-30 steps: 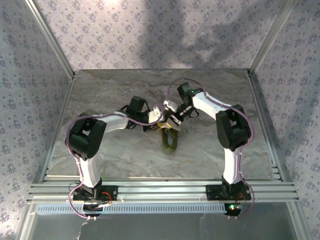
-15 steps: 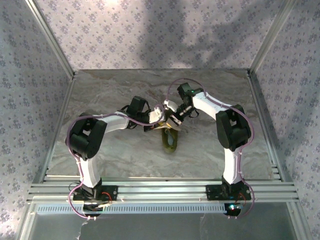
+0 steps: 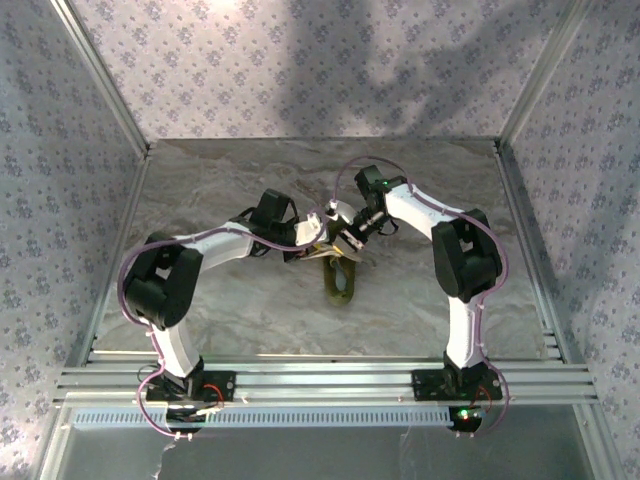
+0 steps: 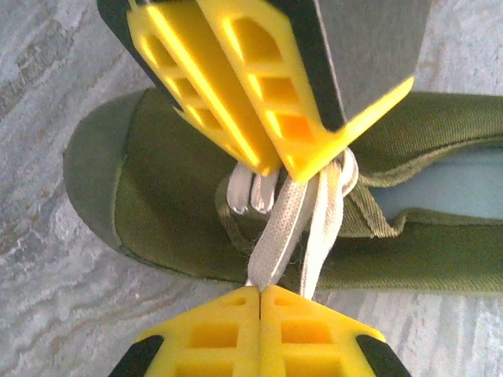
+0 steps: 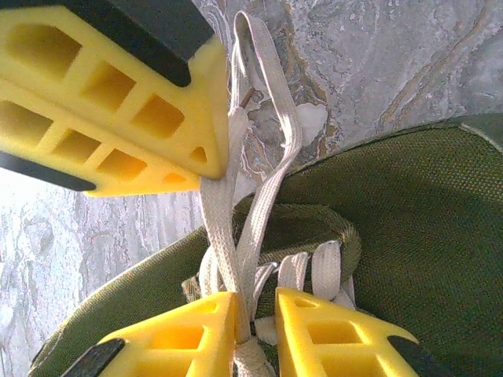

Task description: Tie the shoes

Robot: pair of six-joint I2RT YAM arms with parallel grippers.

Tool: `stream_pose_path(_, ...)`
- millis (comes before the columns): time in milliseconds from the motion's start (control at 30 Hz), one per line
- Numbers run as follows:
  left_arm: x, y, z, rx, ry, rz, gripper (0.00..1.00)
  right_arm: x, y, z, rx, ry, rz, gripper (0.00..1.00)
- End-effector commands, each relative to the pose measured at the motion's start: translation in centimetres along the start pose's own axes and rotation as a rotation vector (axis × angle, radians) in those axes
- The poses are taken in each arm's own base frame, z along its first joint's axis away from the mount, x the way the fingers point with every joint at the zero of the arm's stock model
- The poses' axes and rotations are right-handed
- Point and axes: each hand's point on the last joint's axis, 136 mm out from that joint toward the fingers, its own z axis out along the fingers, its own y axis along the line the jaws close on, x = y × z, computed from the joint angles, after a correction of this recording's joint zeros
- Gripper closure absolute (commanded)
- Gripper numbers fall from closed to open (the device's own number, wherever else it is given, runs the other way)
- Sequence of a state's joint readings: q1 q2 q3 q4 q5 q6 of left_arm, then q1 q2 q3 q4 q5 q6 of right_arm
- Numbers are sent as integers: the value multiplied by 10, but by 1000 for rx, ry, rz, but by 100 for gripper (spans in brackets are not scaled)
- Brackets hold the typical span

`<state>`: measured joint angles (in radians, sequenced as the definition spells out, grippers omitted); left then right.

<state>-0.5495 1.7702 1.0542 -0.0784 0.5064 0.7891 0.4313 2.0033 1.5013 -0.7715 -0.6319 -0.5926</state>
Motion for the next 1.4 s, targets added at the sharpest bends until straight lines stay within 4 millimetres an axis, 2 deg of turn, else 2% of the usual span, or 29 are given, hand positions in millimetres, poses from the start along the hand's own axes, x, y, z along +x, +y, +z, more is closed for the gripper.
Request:
stream_pose_path(0, -8, 5, -18, -55, 32, 21, 100, 27, -4, 4, 3, 86, 56, 79)
stream_pose_path(700, 7, 3, -47, -156, 80, -90, 100, 34, -5, 5, 11, 111, 67, 81)
stream_pose_path(1067, 31, -2, -72, -233, 117, -209, 100, 35, -6, 5, 15, 118, 67, 81)
stream_pose_path(1367, 50, -16, -84, -260, 146, -327, 100, 36, -6, 6, 15, 121, 68, 81)
